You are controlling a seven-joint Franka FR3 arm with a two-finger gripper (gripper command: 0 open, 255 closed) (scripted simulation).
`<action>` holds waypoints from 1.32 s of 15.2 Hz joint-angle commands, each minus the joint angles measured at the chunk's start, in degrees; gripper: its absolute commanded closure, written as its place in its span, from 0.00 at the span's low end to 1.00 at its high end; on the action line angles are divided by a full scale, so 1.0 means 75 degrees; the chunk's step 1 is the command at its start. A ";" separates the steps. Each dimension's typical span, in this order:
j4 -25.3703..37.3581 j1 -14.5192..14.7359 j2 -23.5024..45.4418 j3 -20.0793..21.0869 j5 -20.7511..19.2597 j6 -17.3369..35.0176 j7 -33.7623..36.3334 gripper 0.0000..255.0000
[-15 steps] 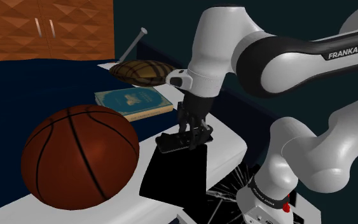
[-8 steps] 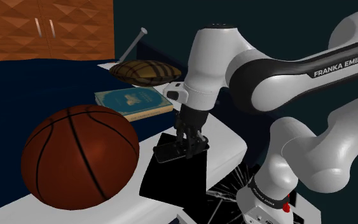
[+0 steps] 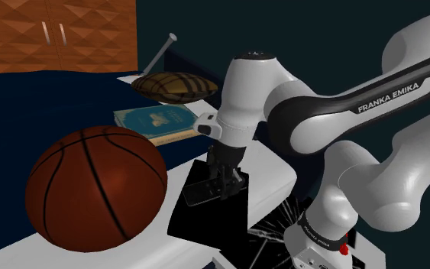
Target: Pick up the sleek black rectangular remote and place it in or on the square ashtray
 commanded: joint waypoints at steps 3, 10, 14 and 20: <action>-0.0019 0.0006 0.0006 0.0007 0.0005 0.0031 0.0008 1.00; -0.0018 0.0006 0.0006 0.0007 0.0005 0.0030 0.0008 0.00; 0.0325 0.0001 -0.0281 -0.0003 -0.0005 -0.0601 0.0010 0.00; 0.0666 -0.0003 -0.0478 -0.0013 -0.0014 -0.1139 0.0012 0.00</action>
